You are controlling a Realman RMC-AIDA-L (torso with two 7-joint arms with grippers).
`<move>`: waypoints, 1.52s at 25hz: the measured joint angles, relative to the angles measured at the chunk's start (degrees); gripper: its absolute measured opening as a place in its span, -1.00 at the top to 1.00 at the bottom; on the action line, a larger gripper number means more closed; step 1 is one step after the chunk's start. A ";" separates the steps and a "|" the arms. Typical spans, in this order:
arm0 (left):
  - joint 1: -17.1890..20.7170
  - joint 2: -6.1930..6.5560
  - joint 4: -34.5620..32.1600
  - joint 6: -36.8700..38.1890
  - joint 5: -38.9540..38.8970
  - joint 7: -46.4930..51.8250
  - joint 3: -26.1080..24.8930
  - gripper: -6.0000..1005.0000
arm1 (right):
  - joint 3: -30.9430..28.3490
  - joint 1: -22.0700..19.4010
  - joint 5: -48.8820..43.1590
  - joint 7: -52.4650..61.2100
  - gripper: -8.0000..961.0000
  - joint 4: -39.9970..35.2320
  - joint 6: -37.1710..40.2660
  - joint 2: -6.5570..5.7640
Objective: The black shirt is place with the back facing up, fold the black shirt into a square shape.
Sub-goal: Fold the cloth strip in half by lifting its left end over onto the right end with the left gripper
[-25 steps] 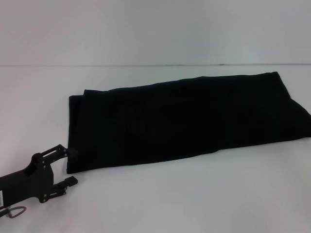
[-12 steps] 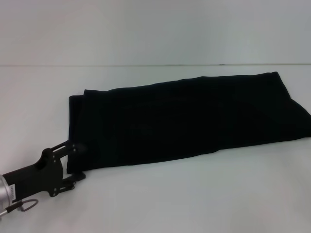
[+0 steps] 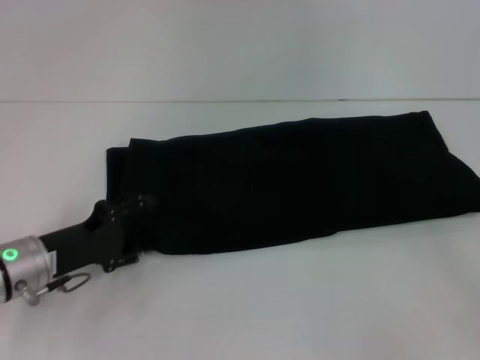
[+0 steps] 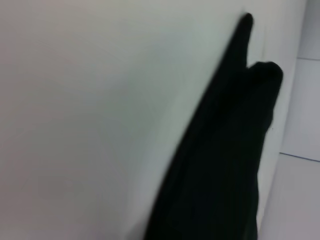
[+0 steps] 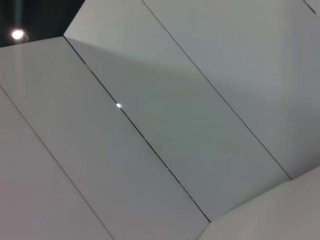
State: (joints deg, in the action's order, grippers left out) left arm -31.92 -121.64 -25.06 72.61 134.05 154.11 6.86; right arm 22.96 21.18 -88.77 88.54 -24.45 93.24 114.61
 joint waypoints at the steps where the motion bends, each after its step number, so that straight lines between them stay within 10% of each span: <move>1: -0.56 -0.09 0.01 -0.29 -0.07 -0.08 0.00 -0.64 | -0.03 0.00 0.00 -0.01 -0.93 0.01 0.10 0.00; 13: -0.09 -0.16 -0.23 0.44 -2.27 -0.58 -0.53 -0.65 | -0.98 0.02 0.10 -0.03 -0.93 0.02 0.69 -0.01; 21: 1.18 0.38 -0.34 3.54 -6.41 -3.54 0.21 -0.21 | -1.56 0.47 0.08 -0.04 -0.93 0.02 0.45 0.11; 38: 0.07 0.50 0.77 -4.33 -3.86 -2.80 3.60 -0.21 | -1.75 0.21 0.09 -0.04 -0.93 0.03 0.27 0.06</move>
State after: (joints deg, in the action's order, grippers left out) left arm -31.84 -121.14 -24.29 68.28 130.19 151.31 10.45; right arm 21.21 21.39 -88.69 88.50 -24.43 93.51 114.67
